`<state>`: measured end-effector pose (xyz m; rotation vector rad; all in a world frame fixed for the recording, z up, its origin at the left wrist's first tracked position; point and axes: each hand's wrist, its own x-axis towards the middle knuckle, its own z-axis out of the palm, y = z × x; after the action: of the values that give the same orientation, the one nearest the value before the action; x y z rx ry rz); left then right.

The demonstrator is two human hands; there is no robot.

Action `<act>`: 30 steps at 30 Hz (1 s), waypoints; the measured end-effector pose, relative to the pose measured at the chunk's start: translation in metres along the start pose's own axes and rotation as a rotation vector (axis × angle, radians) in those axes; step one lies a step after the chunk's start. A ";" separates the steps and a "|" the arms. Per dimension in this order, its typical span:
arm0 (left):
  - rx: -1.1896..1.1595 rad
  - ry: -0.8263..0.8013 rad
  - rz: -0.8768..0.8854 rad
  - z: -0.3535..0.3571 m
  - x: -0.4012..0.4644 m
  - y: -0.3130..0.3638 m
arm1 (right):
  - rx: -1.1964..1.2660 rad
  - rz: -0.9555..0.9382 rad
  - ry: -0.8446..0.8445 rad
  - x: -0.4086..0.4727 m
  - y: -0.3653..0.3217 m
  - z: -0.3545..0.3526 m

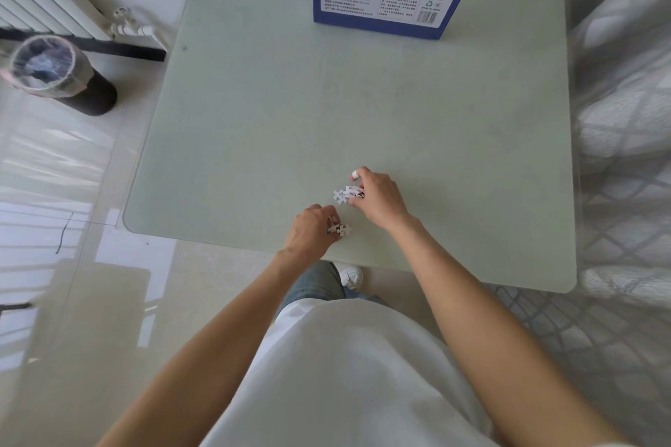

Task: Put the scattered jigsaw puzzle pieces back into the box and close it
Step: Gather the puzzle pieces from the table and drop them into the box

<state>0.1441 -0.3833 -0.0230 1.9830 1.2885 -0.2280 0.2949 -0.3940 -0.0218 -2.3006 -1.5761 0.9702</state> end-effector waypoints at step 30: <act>-0.017 0.049 0.032 0.004 0.005 0.005 | 0.281 0.081 0.080 -0.016 0.020 0.012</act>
<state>0.1514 -0.3837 -0.0261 2.0046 1.2845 -0.1538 0.2991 -0.4187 -0.0344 -2.1915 -1.2362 1.0309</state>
